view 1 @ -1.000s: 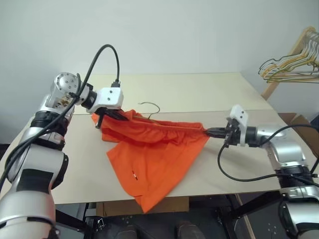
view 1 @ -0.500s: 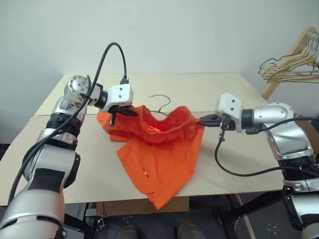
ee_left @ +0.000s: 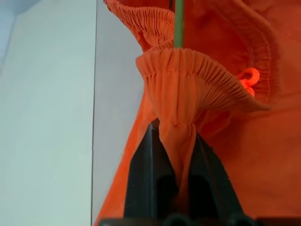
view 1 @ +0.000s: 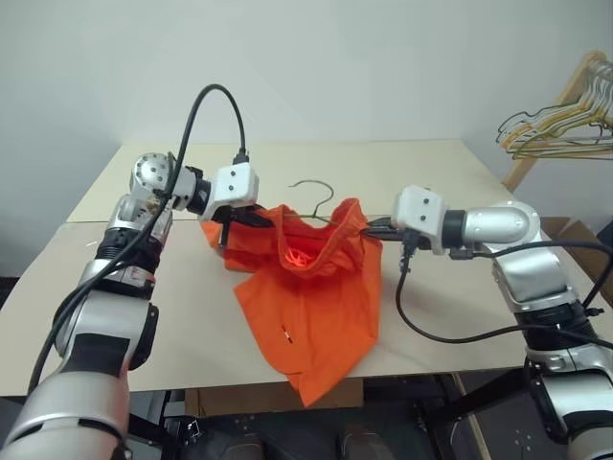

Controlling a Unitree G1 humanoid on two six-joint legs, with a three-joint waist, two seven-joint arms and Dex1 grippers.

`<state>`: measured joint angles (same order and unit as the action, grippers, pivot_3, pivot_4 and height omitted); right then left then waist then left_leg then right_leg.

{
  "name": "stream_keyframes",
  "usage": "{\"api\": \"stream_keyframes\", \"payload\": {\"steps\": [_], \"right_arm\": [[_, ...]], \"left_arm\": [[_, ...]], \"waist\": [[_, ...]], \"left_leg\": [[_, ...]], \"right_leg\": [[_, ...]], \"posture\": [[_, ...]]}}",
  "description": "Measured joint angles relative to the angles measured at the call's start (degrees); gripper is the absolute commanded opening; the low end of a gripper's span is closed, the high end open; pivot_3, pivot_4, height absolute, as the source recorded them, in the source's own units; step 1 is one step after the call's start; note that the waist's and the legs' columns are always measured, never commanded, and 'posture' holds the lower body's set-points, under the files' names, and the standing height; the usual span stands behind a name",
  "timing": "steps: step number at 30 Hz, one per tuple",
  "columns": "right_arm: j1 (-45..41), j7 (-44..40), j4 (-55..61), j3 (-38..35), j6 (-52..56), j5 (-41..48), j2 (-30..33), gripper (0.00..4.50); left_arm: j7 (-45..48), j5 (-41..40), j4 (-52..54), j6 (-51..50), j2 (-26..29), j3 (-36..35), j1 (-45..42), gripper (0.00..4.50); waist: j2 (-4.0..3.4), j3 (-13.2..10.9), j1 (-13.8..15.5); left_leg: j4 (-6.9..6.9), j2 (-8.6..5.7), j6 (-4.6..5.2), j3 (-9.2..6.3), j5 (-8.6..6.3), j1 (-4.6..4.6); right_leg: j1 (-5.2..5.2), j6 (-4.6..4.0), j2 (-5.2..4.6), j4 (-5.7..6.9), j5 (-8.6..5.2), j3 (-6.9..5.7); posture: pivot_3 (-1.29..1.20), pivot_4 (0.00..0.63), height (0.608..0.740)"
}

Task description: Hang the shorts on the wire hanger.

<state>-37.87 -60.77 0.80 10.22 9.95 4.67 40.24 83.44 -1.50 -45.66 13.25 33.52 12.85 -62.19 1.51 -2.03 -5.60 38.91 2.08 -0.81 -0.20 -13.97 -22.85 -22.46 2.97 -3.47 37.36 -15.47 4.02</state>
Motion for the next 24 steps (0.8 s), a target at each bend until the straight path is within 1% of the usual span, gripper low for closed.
{"api": "stream_keyframes", "payload": {"steps": [2,4,9,15,20,24], "right_arm": [[0.0,0.2,-0.2,0.0,-0.9,-0.5,0.0,0.64],[0.1,0.8,-0.6,0.0,-1.9,-1.5,0.0,1.30],[0.6,1.4,-1.9,-0.1,-3.1,-2.3,0.7,1.30],[1.0,1.9,-1.9,-2.1,-3.0,-1.1,1.2,1.30],[1.4,-0.1,-2.0,-2.1,-2.9,0.6,1.2,1.30],[0.5,-3.4,-4.0,-2.1,-2.7,2.7,1.3,1.30]], "left_arm": [[0.6,-1.1,1.1,-1.2,-0.1,-0.9,0.7,0.00],[1.2,-2.0,2.3,-2.2,0.1,-1.5,1.9,0.00],[2.0,-2.8,4.6,-3.8,0.9,-1.7,3.9,0.00],[1.3,-3.2,5.8,-5.9,0.7,-2.2,4.9,0.00],[2.5,-3.5,6.2,-5.7,0.5,-2.4,5.0,0.00],[5.3,-5.6,7.3,-5.9,0.4,-2.9,5.7,0.00]], "waist": [[0.00,0.0,0.0],[0.00,0.0,0.0],[0.00,0.0,0.0],[0.00,0.0,0.0],[0.00,0.0,-0.2],[0.00,0.0,-0.2]], "left_leg": [[0.00,0.00,0.00,0.00,0.00,0.00],[0.00,0.00,0.00,0.00,0.00,0.00],[0.01,0.00,0.00,0.00,0.00,0.00],[0.01,0.00,0.00,0.00,0.00,0.01],[0.01,0.00,0.00,0.00,0.00,0.01],[0.01,0.00,0.00,0.00,0.00,0.02]], "right_leg": [[0.00,0.00,0.00,0.04,0.00,0.00],[0.00,0.00,0.00,0.21,0.00,0.00],[0.00,0.00,0.00,0.21,0.00,0.00],[0.00,0.00,0.00,0.19,0.00,0.01],[0.00,0.00,0.00,0.19,0.00,0.00],[0.00,0.00,0.00,0.16,0.00,0.00]], "posture": [[-0.08,0.000,0.740],[-0.08,0.000,0.740],[-0.09,0.000,0.740],[-0.10,0.000,0.740],[-0.10,0.000,0.740],[-0.09,0.000,0.740]]}}
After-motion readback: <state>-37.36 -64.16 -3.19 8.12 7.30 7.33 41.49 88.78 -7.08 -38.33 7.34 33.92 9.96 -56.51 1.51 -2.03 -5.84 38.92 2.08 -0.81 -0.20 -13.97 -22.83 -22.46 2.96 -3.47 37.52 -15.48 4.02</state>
